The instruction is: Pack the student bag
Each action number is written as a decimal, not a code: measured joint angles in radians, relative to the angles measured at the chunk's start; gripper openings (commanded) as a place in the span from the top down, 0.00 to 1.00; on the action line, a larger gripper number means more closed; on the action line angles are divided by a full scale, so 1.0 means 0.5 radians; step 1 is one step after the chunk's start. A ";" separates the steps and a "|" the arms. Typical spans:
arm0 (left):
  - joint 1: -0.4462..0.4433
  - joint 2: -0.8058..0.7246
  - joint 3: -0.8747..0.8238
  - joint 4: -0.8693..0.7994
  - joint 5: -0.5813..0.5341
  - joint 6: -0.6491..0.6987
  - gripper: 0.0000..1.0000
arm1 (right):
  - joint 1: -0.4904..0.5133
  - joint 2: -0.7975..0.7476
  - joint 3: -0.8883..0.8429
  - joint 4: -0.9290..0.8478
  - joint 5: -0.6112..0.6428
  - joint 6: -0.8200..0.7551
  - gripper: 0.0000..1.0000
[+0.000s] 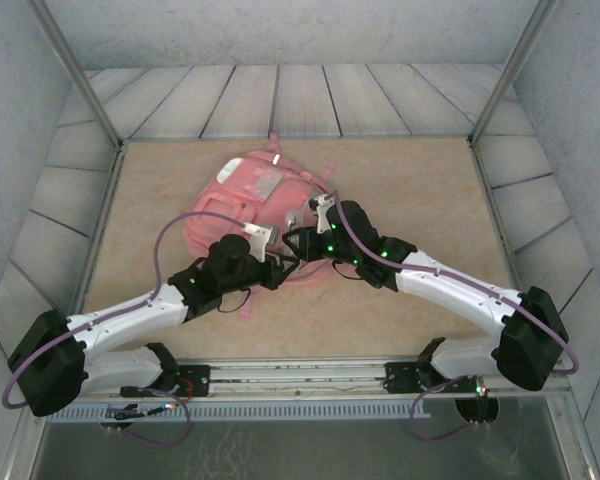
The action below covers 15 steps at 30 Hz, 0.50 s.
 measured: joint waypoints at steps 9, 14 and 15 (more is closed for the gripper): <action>0.082 -0.114 -0.017 0.051 0.126 -0.073 0.91 | -0.058 -0.169 0.011 -0.269 -0.050 -0.244 0.17; 0.172 -0.112 -0.020 0.203 0.412 -0.121 0.91 | -0.322 -0.378 -0.093 -0.157 -0.497 -0.324 0.19; 0.185 -0.102 -0.020 0.243 0.478 -0.127 0.91 | -0.384 -0.425 -0.151 -0.079 -0.616 -0.309 0.20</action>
